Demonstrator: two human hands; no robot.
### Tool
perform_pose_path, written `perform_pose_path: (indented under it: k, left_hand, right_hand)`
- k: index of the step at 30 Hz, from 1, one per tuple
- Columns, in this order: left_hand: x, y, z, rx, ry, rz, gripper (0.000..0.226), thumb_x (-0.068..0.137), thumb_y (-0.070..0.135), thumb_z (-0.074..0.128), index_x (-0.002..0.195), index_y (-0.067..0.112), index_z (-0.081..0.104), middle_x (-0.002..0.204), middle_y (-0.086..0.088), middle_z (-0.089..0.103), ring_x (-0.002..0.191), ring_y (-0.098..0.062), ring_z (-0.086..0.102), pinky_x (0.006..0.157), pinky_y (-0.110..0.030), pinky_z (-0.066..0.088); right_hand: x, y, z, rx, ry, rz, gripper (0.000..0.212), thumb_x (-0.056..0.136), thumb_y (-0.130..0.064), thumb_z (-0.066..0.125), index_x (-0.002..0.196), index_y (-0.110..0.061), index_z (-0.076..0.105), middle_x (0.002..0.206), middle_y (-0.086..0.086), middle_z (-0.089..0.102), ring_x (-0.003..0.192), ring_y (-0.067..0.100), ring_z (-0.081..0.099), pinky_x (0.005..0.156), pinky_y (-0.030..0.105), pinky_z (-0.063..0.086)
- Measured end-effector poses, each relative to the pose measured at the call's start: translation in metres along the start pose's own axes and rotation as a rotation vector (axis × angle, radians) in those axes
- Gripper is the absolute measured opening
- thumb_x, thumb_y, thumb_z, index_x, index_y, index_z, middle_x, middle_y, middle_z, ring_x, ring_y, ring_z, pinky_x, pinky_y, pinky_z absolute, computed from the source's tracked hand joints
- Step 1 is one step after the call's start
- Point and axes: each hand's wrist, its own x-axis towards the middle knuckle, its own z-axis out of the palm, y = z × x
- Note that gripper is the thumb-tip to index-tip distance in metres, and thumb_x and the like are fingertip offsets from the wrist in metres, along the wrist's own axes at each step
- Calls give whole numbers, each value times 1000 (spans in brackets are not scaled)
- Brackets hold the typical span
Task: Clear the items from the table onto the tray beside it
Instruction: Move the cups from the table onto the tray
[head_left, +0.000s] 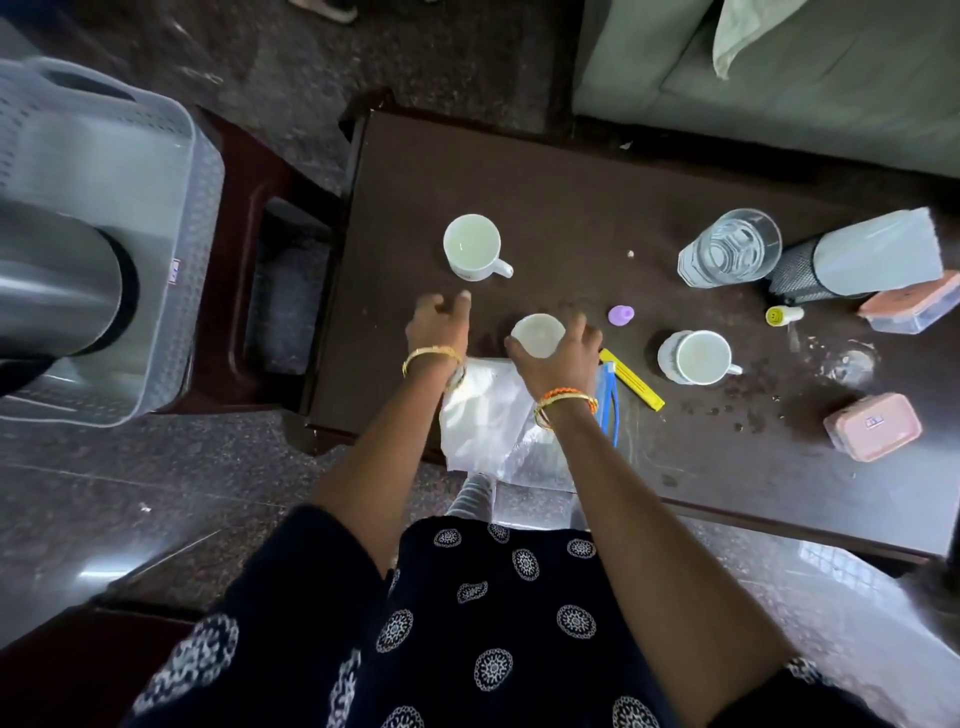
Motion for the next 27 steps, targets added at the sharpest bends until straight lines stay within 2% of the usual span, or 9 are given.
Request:
perform_pose_path:
  k: [3, 6, 9, 12, 16, 21, 24, 26, 27]
  left_hand:
    - [25, 33, -1, -108, -89, -145, 65, 85, 49, 56, 136, 12, 38, 125, -16, 61, 96, -31, 69, 68, -33, 58]
    - [43, 55, 0, -278, -125, -238, 60, 86, 39, 61, 131, 5, 41, 124, -22, 60, 97, -37, 68, 77, -44, 60]
    - [52, 61, 0, -294, -96, -274, 44, 84, 14, 65, 122, -4, 51, 121, -27, 60, 97, -44, 66, 78, -54, 58]
    - [51, 60, -1, -204, -41, -209, 38, 79, 0, 64, 116, -7, 56, 120, -27, 61, 94, -46, 66, 75, -53, 59]
    - [41, 57, -19, -170, 18, -96, 28, 84, 1, 57, 110, -10, 59, 115, -24, 64, 82, -43, 70, 64, -42, 61]
    - [25, 39, -93, -151, 150, 39, 31, 87, 12, 44, 96, -12, 62, 94, -33, 68, 81, -43, 70, 74, -51, 59]
    - [19, 45, -159, -276, 341, 90, 30, 80, 16, 47, 67, -4, 63, 67, -30, 70, 57, -32, 70, 63, -37, 61]
    - [23, 57, -208, -290, 491, 124, 34, 79, 20, 50, 64, -7, 64, 61, -24, 69, 45, -23, 63, 50, -17, 55]
    - [32, 61, -232, -277, 567, 123, 35, 80, 20, 51, 69, -10, 66, 60, -20, 69, 44, -18, 61, 50, -13, 53]
  right_hand:
    - [10, -13, 11, -251, -55, 34, 74, 70, -35, 76, 128, -13, 36, 128, 18, 40, 117, 41, 41, 87, 45, 45]
    - [15, -17, 19, -329, -47, 53, 62, 72, -26, 75, 122, -12, 41, 125, 18, 40, 115, 42, 41, 86, 44, 46]
    - [16, -18, 21, -308, -6, 59, 62, 72, -25, 75, 122, -10, 43, 123, 20, 42, 114, 42, 40, 90, 45, 44]
    - [14, -24, 18, -272, 40, 15, 60, 71, -24, 74, 121, -9, 44, 123, 22, 43, 112, 44, 40, 92, 47, 42]
    - [5, -43, 9, -248, 44, -50, 62, 69, -28, 74, 119, -8, 45, 120, 22, 47, 106, 45, 43, 92, 47, 39]
    - [-27, -91, 6, -149, -35, -197, 61, 65, -21, 79, 113, -4, 47, 116, 20, 54, 106, 41, 47, 88, 42, 38]
    - [-41, -144, 19, -62, -97, -420, 56, 63, -14, 79, 113, -7, 55, 111, 13, 61, 104, 35, 51, 91, 37, 39]
    - [-47, -190, 36, -8, -134, -587, 60, 62, -15, 81, 117, -8, 57, 114, 11, 60, 109, 26, 48, 94, 23, 36]
    - [-48, -213, 46, 6, -156, -660, 63, 62, -17, 81, 119, -9, 57, 116, 12, 59, 109, 20, 45, 91, 13, 31]
